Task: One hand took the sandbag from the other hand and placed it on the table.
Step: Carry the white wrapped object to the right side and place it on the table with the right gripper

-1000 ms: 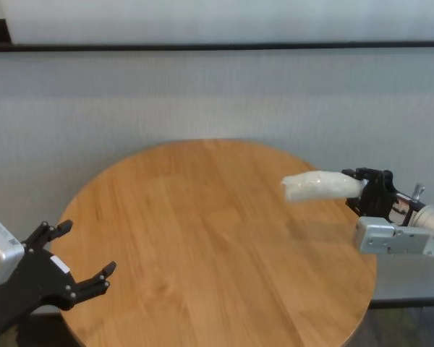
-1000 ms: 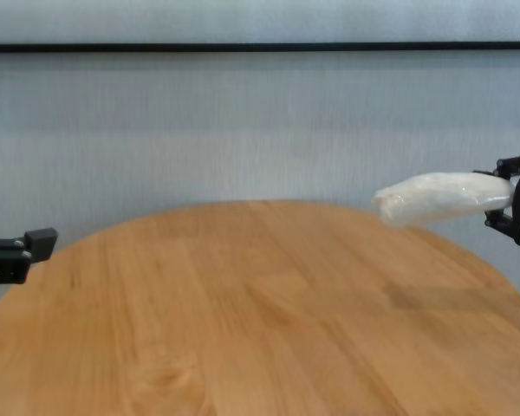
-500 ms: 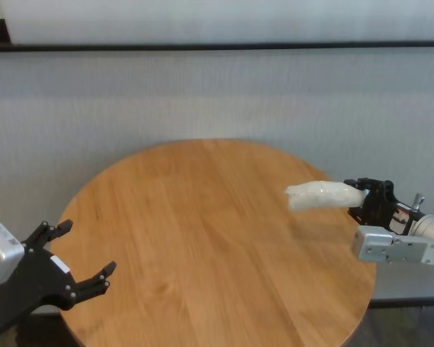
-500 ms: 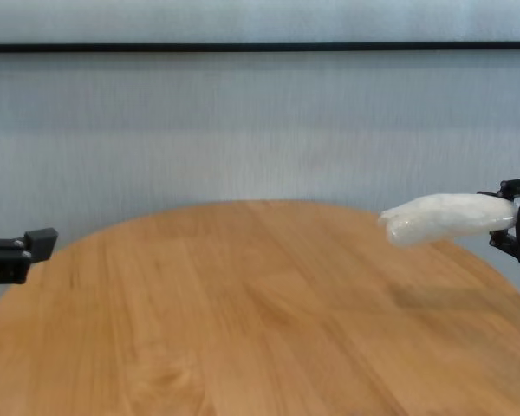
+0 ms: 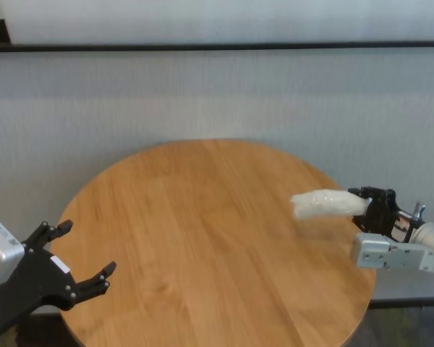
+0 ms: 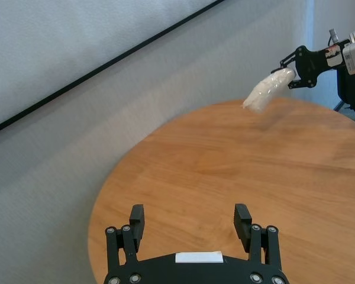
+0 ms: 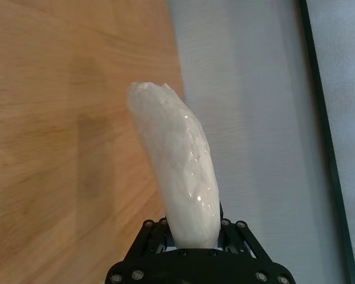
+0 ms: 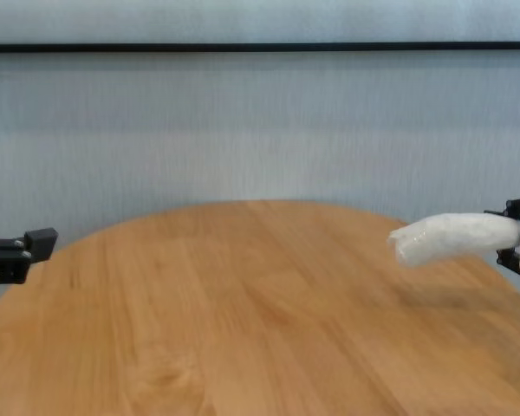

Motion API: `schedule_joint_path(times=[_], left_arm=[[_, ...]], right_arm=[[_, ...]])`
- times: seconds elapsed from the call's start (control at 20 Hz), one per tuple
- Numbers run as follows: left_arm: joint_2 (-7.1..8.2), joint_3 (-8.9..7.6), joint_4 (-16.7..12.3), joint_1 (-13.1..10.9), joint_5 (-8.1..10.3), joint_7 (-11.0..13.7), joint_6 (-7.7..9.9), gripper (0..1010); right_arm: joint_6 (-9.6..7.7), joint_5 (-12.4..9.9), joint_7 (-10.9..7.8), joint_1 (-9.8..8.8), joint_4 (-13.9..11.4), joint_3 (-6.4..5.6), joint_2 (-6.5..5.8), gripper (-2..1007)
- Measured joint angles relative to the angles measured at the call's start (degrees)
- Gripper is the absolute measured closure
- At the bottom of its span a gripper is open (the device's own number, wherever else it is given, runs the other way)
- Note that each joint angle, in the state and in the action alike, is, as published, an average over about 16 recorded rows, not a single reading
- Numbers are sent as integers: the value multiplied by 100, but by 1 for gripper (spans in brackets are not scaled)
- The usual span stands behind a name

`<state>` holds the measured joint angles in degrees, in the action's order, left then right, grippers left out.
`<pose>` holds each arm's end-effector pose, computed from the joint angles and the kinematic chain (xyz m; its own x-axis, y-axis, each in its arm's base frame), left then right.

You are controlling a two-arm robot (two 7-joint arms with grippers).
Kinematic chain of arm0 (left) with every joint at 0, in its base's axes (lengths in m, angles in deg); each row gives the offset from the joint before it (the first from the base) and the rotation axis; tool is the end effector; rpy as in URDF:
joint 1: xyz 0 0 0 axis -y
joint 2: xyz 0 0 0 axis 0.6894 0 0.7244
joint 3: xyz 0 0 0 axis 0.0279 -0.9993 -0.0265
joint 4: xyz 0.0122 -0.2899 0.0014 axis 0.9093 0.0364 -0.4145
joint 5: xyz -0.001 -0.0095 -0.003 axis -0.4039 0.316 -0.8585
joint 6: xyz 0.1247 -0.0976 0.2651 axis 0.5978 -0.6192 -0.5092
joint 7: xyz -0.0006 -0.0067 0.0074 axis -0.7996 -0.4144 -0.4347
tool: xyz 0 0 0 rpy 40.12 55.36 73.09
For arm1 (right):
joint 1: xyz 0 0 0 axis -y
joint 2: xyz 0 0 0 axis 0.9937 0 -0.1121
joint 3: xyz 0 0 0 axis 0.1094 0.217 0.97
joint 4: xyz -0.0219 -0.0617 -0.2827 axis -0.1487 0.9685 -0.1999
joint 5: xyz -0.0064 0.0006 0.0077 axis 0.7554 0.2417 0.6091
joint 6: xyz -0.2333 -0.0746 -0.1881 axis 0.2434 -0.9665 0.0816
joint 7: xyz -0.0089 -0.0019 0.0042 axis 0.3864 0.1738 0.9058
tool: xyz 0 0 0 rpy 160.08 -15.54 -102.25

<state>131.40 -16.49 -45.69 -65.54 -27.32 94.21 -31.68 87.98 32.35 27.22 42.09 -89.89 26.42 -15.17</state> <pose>0.2413 0.0935 -0.2083 0.5475 0.7444 0.3823 -0.8304 0.5396 0.1386 0.4594 -0.1213 -0.3065 0.3110 -0.1059 0.9445 0.8560 0.4630 -0.2300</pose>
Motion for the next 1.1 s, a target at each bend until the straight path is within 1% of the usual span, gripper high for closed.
schedule_joint_path(times=[0.65,0.85,1.1], left_arm=[[0,0,0,0,0,0,0,10],[0,0,0,0,0,0,0,10],[0,0,0,0,0,0,0,10]], right_arm=[[-18,133,188,65,418,145,160,699],[-45,182,236,97,501,189,191,699],[-102,240,268,119,546,241,212,699]])
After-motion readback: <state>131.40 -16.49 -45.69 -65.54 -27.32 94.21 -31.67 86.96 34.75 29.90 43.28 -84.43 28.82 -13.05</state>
